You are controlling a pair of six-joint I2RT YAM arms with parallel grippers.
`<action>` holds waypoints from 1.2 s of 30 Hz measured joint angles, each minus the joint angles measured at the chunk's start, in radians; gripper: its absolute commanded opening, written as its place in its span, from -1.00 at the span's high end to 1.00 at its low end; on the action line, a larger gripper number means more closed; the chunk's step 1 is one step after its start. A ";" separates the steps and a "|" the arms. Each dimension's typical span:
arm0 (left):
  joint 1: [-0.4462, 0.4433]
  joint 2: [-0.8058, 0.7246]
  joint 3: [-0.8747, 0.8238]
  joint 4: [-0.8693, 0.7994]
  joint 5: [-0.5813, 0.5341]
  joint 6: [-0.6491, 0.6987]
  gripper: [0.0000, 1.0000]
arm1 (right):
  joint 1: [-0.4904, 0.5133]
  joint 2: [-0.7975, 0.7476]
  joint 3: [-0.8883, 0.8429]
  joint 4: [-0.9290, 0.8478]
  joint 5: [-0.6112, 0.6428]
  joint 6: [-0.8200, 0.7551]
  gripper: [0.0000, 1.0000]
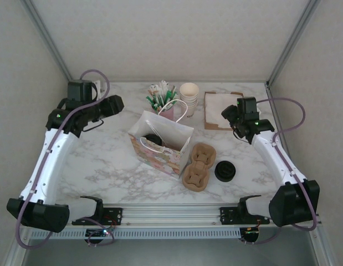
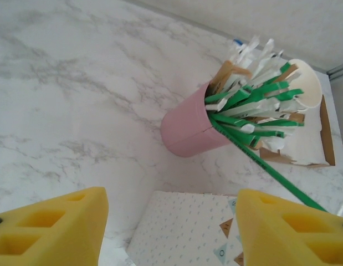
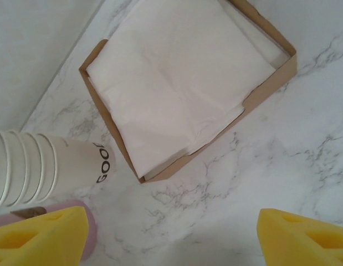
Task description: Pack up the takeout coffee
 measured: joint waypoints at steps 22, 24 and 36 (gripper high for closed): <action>0.270 0.029 -0.277 0.199 0.171 -0.093 -0.40 | -0.008 0.220 -0.032 0.155 -0.049 0.165 -0.26; 0.270 0.029 -0.282 0.201 0.172 -0.092 -0.41 | -0.008 0.254 -0.032 0.172 -0.048 0.170 -0.19; 0.270 0.029 -0.293 0.199 0.167 -0.077 -0.42 | -0.013 0.375 -0.032 0.277 -0.041 0.223 -0.01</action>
